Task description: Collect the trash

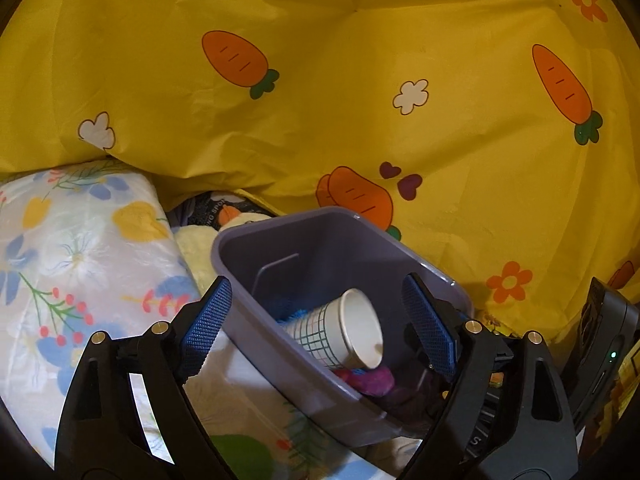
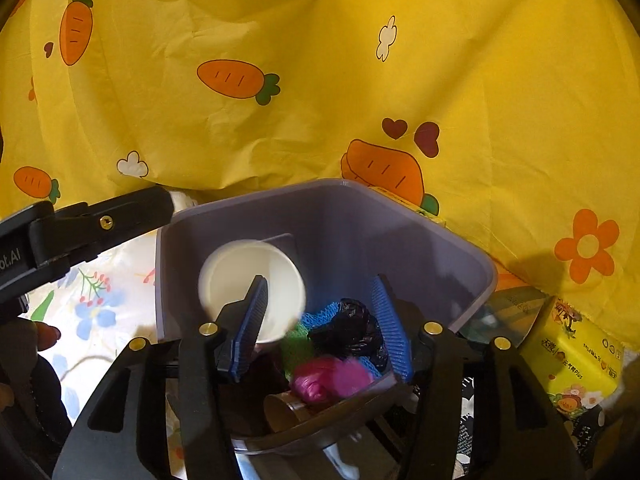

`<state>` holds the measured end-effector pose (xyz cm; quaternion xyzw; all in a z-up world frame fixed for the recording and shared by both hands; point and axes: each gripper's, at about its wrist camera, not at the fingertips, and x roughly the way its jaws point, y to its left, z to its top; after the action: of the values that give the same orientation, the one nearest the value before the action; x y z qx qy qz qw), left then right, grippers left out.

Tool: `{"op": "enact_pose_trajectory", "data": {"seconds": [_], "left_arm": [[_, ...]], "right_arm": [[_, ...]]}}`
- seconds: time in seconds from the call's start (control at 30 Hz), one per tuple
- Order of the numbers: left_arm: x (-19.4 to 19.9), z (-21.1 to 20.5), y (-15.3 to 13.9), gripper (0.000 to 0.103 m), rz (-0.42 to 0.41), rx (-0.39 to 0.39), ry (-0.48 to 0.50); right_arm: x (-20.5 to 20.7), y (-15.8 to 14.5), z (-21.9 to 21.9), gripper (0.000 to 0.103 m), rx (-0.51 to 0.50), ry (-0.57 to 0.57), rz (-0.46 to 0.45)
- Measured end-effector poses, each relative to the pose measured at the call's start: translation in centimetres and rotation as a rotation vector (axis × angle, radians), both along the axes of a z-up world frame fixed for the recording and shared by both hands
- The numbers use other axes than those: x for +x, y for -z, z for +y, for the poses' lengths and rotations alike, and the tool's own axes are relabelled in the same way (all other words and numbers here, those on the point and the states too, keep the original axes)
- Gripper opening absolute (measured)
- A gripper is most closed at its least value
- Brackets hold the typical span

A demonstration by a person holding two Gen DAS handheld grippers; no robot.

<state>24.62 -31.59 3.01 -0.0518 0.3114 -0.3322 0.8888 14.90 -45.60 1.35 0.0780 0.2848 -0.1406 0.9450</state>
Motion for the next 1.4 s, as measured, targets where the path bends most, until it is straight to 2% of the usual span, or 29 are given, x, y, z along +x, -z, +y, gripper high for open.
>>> {"op": "enact_pose_trajectory", "data": {"seconds": [0.13,0.33,0.47,0.67,0.9,1.2,1.4], "left_arm": [[-0.4,1.8,-0.5,0.090,-0.043,0.033,-0.070],[-1.8,4.0,-1.1,0.090,-0.108,0.079,-0.118],[-3.1,5.6,-1.5,0.091,-0.147,0.105,-0.152],[-6.0,9.0,-1.7,0.097,-0.223,0.165,-0.234],[-9.3,13.9,-1.7,0.097,-0.254,0.168,-0.325],[-12.5,19.7,-0.7,0.097,-0.233,0.182,-0.422],[-14.4,22.7,-0.4,0.097,-0.219,0.153,-0.468]], "right_arm": [[0.1,0.0,0.3,0.076,-0.003,0.008,-0.012],[0.0,-0.3,1.1,0.085,-0.011,0.008,-0.025],[-0.5,-0.7,2.1,0.087,-0.031,0.011,-0.032],[-1.8,-1.2,4.8,0.088,-0.086,-0.008,-0.054],[-3.6,-1.7,8.7,0.089,-0.124,-0.026,-0.077],[-5.9,-2.0,13.6,0.090,-0.131,-0.070,-0.106],[-7.7,-2.3,16.4,0.091,-0.140,-0.078,-0.135]]}}
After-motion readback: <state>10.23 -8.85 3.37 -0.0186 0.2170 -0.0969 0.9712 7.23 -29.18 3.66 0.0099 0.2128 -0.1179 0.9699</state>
